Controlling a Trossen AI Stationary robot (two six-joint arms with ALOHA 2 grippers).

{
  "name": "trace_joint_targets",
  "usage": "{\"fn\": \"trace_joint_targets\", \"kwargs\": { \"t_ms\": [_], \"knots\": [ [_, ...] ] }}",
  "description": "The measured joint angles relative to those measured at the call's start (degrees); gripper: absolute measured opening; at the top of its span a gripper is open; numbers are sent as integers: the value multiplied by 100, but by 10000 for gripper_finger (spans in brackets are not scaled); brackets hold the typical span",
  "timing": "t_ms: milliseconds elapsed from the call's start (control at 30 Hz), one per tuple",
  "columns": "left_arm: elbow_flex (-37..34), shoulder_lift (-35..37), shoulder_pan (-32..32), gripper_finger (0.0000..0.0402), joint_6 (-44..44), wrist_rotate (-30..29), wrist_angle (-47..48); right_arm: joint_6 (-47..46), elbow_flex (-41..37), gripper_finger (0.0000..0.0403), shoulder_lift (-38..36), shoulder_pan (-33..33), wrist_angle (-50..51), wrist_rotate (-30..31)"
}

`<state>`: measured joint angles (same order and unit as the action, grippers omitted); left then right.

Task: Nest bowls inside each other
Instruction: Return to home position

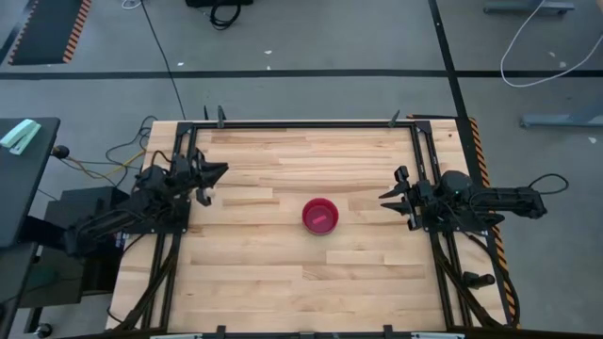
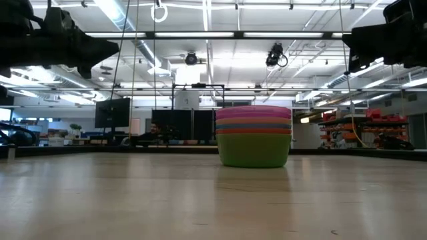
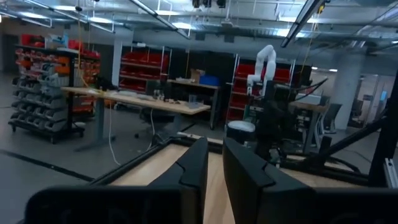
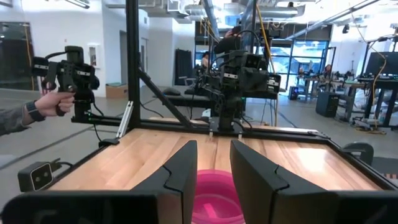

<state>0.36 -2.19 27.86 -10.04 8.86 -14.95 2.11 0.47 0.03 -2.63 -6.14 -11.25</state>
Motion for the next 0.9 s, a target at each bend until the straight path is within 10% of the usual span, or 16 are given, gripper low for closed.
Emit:
{"fn": "trace_joint_targets", "kwargs": {
  "t_ms": [900],
  "knots": [
    [7, 209, 0, 63, 63, -584, 1317, -717, 0, 105, -2, 2, -429, -127]
  ]
}}
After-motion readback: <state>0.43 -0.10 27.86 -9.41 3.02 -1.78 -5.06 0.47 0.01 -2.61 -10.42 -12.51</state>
